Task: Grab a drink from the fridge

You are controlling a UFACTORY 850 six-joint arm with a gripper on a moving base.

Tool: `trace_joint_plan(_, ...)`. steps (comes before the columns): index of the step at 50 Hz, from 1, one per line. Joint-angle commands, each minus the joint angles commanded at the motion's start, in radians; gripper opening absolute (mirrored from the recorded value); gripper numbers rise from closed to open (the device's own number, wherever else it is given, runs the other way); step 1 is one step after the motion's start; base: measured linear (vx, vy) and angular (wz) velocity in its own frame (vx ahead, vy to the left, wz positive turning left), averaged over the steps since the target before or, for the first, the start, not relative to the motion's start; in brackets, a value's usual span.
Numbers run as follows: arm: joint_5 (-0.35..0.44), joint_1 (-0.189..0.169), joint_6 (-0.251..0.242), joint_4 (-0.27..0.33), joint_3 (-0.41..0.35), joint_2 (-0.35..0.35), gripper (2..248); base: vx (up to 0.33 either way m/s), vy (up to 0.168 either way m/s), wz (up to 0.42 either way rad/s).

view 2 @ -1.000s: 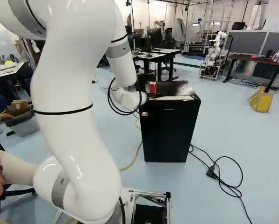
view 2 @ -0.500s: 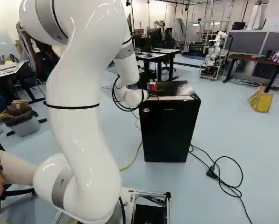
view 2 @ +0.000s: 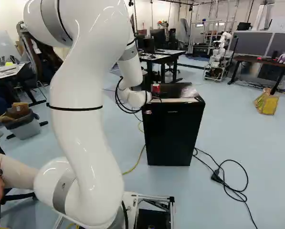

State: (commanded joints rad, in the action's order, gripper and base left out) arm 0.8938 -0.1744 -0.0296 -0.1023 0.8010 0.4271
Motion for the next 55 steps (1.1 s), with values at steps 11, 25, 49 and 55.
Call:
trace_joint_plan(11,0.000,0.000,0.037,0.000,0.000,0.000,247,0.000,0.000,0.000)
trace_joint_plan(25,0.000,0.000,0.040,0.000,0.000,0.000,158,0.000,0.000,0.000)
trace_joint_plan(49,0.000,0.000,0.040,0.000,-0.002,-0.015,97,0.000,0.000,0.000)
trace_joint_plan(55,0.000,0.000,0.040,0.000,-0.004,-0.028,97,0.000,0.000,0.000)
